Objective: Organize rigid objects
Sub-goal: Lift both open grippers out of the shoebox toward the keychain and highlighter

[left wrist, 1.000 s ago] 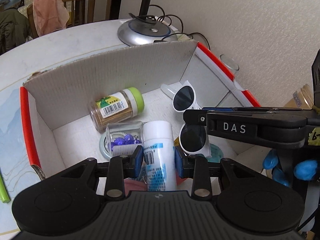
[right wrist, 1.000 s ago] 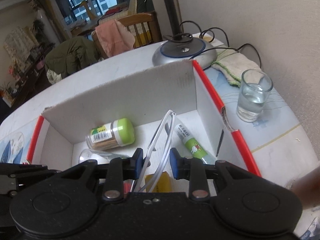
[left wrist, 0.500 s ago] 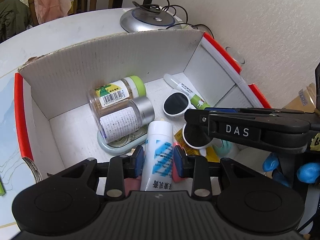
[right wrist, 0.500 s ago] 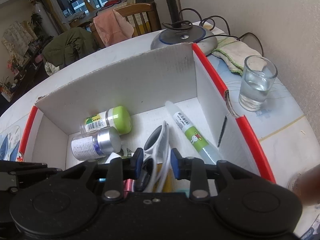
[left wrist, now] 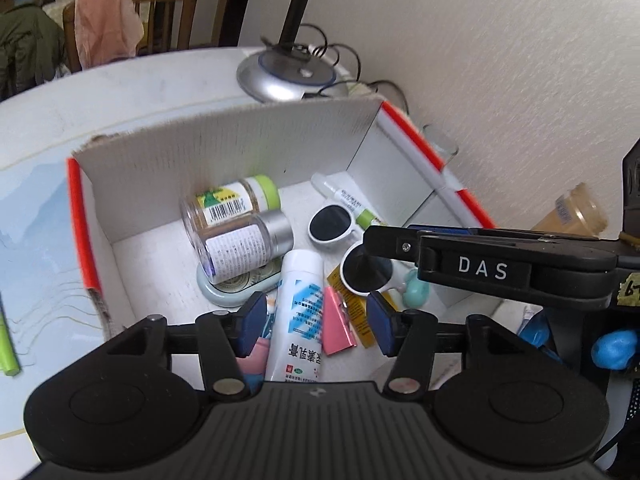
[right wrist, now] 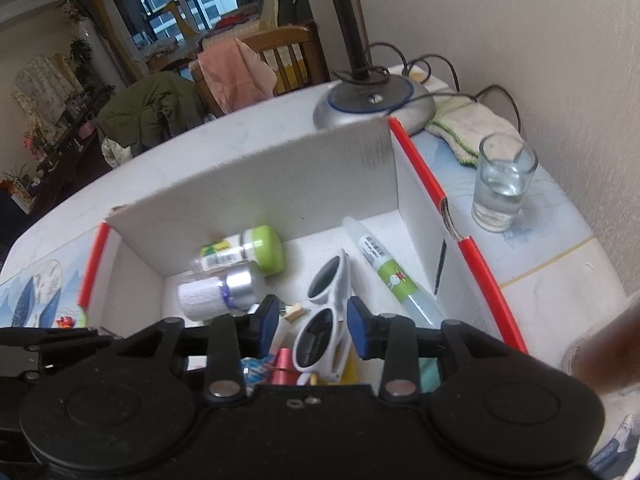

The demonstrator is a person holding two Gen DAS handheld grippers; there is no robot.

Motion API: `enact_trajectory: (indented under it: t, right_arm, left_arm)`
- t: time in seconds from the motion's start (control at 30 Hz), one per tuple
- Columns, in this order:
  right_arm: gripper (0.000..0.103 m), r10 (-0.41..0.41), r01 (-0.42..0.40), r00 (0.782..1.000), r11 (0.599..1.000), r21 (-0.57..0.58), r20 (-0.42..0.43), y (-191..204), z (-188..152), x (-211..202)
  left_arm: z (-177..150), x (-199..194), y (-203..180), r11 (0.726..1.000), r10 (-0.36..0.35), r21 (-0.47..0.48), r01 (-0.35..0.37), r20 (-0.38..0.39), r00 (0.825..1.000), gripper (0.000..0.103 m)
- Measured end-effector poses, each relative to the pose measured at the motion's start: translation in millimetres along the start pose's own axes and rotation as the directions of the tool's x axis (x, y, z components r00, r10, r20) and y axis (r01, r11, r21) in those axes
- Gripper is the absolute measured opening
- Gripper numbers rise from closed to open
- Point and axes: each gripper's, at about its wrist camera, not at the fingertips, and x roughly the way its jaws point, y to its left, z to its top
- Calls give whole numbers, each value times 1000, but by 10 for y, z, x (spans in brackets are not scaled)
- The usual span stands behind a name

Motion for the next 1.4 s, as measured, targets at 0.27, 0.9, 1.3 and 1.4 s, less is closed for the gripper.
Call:
enact_trajectory:
  t: [0.27, 0.9, 1.3, 1.4]
  right_arm:
    - [52, 17, -17, 998, 1000, -16, 60, 214, -7, -303]
    - [89, 49, -47, 980, 999, -16, 191, 1056, -301, -891]
    - [103, 74, -59, 973, 995, -75, 218, 1760, -551, -936]
    - [103, 95, -79, 974, 993, -85, 208, 1917, -568, -870]
  left_arm:
    - [-91, -480, 61, 1000, 11, 3, -11, 95, 995, 54]
    - [-504, -1615, 691, 991, 128, -10, -130, 287, 950, 72]
    - [-740, -1995, 1239, 989, 145, -35, -141, 295, 944, 83]
    - [-786, -2052, 1414, 988, 155, -49, -147, 294, 943, 85]
